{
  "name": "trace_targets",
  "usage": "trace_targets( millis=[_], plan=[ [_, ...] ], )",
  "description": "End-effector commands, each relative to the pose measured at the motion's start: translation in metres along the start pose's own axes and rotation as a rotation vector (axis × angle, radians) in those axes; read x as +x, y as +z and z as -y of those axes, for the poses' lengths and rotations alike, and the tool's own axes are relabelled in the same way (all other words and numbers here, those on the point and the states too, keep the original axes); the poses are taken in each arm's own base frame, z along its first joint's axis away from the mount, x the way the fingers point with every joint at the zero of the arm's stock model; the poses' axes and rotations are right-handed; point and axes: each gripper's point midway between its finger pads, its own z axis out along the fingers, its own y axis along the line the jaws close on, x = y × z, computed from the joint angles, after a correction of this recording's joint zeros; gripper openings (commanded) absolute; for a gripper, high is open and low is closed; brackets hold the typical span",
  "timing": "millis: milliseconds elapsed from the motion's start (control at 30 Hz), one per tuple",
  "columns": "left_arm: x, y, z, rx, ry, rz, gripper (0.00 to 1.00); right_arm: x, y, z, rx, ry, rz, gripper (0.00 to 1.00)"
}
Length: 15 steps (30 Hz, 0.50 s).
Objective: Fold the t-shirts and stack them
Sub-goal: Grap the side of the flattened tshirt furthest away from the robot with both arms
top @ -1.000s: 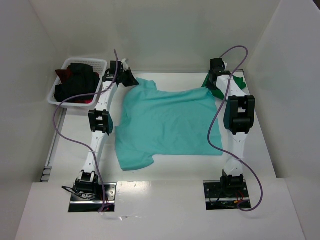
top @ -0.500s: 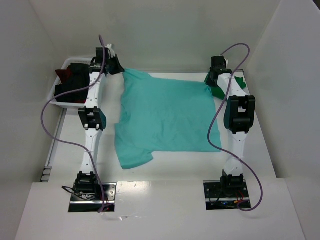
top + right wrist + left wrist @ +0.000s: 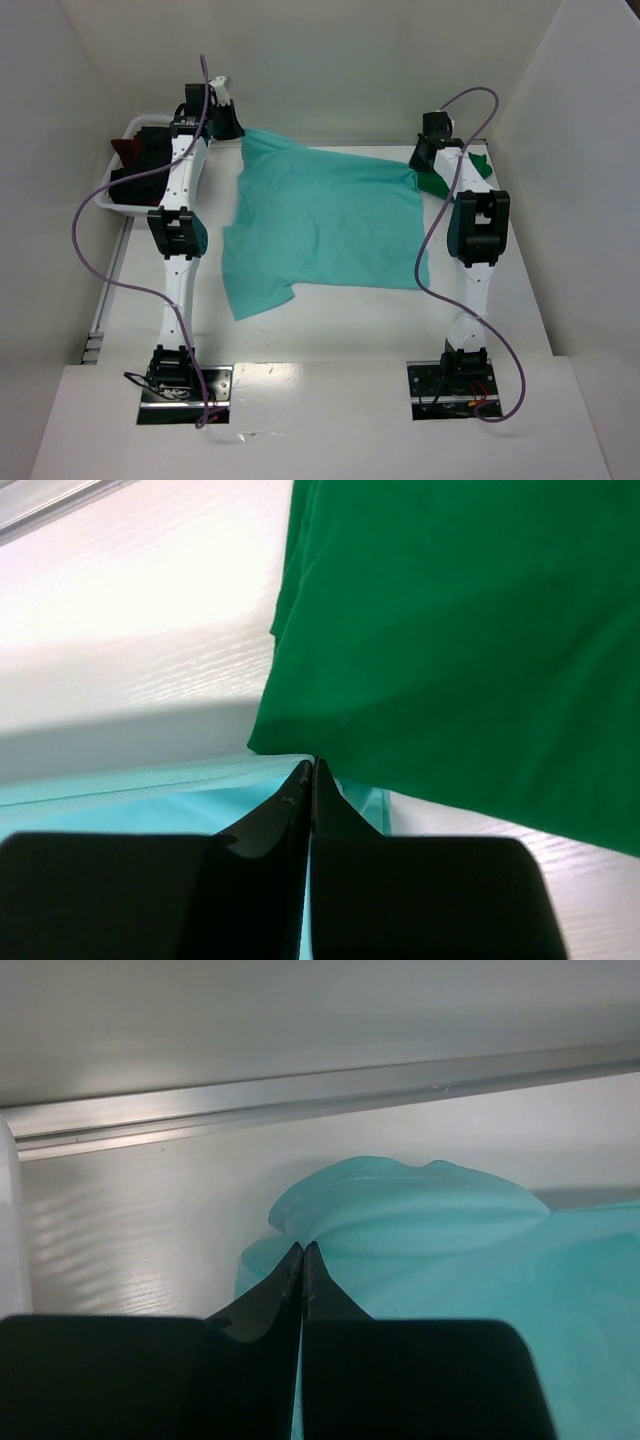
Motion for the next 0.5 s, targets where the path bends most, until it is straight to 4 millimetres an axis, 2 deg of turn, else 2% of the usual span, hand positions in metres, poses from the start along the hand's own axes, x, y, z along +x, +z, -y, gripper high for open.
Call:
trace_targets(
  millis=[0, 233, 300, 333, 367, 467],
  plan=[
    [-0.032, -0.025, 0.019, 0.031, 0.093, 0.065, 0.0, -0.044, -0.004, -0.007, -0.036, 0.015, 0.111, 0.0],
    [-0.032, -0.028, 0.033, 0.074, 0.107, 0.058, 0.0, -0.072, -0.003, -0.021, -0.077, 0.022, 0.163, 0.0],
    [-0.027, -0.028, 0.032, 0.072, 0.101, 0.04, 0.0, -0.089, -0.009, -0.03, -0.111, 0.026, 0.2, 0.0],
    [-0.024, -0.027, 0.03, 0.071, 0.108, 0.031, 0.0, -0.084, -0.001, -0.032, -0.116, 0.024, 0.187, 0.0],
    [-0.028, -0.031, 0.034, 0.081, 0.112, 0.04, 0.0, -0.094, -0.007, -0.035, -0.126, 0.036, 0.212, 0.0],
    [-0.024, -0.032, 0.034, 0.079, 0.106, 0.023, 0.0, -0.085, 0.004, -0.035, -0.128, 0.031, 0.181, 0.0]
  ],
)
